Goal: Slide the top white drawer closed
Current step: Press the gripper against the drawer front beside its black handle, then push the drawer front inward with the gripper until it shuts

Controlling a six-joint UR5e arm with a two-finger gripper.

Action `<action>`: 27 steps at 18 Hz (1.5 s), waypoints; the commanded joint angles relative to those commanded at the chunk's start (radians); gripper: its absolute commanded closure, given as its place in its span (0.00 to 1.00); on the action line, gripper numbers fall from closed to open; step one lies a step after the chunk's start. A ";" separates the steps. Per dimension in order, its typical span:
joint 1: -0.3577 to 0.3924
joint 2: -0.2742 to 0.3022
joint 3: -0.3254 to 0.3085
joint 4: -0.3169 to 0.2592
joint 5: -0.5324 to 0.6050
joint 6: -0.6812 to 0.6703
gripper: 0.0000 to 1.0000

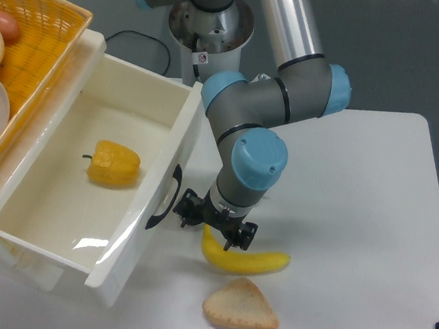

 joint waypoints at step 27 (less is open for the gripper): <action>-0.067 0.072 -0.046 -0.011 -0.041 0.006 0.00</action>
